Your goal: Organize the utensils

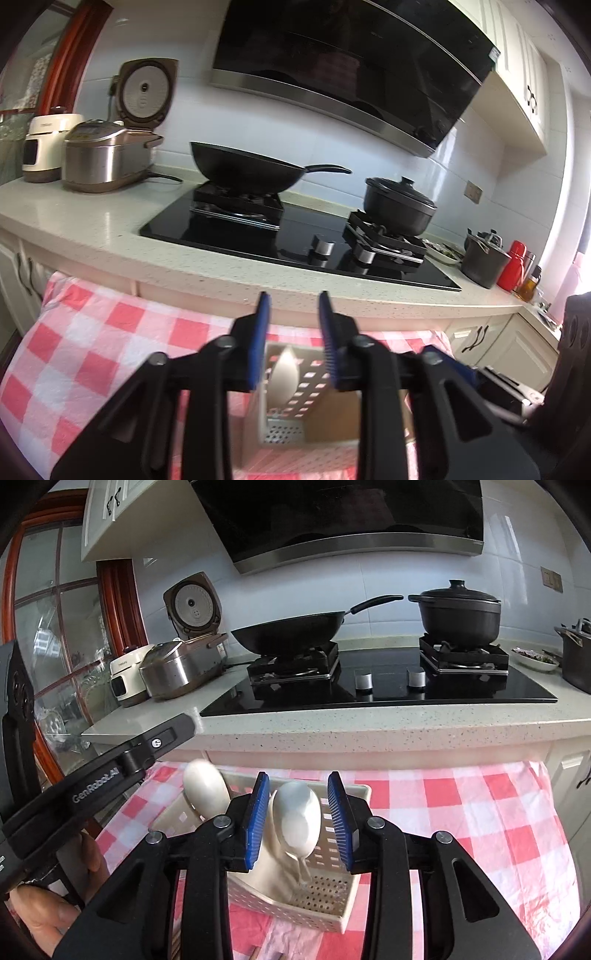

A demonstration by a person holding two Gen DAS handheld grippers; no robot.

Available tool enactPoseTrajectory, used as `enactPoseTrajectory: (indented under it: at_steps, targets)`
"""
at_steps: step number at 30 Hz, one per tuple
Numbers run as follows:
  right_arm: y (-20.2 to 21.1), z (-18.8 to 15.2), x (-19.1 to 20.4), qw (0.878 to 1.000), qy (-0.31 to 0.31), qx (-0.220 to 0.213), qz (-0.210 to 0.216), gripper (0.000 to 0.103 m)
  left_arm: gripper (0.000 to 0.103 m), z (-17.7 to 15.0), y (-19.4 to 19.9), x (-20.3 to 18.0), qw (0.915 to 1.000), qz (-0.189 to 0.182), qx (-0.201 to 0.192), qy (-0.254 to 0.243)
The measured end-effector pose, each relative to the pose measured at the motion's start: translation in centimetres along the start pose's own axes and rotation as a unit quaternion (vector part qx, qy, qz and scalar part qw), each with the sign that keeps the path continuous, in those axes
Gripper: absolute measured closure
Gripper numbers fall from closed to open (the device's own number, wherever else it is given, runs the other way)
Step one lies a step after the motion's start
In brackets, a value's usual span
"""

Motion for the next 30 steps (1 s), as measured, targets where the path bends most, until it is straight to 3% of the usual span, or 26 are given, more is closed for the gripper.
enactPoseTrajectory:
  at_steps: [7,9,14,25,30]
  targets:
    - [5.0,-1.8,-1.4,1.0,-0.006,-0.013,-0.027,0.068,0.039,-1.3,5.6,3.4,0.9975,0.068,-0.016,-0.001]
    - [6.4,-3.0,-1.8,0.999,-0.008,-0.01,-0.035,0.068,0.022,-2.2,7.6,4.1,0.9948,0.098,-0.019,-0.017]
    - [8.4,-6.8,-2.7,0.998,-0.02,0.019,-0.051,0.068,0.005,-5.4,12.2,5.4,0.9876,0.146,-0.021,-0.053]
    - [6.2,-15.4,-3.4,0.986,-0.034,0.141,-0.079,0.069,0.005,-12.4,14.6,9.6,0.9768,0.183,0.085,-0.072]
    - [4.9,-16.7,-3.0,0.982,-0.017,0.17,-0.086,0.071,0.005,-13.9,14.0,10.0,0.9764,0.168,0.108,-0.082]
Point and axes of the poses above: each gripper's, at about its wrist camera, not at the fingertips, and y roughly against the way its jaws point, x to its left, z to its top, the point moved 4 cm from there along -y, roughly the way its jaws point, and after that the axes turned 3 degrees about z, right-handed, at the moved point
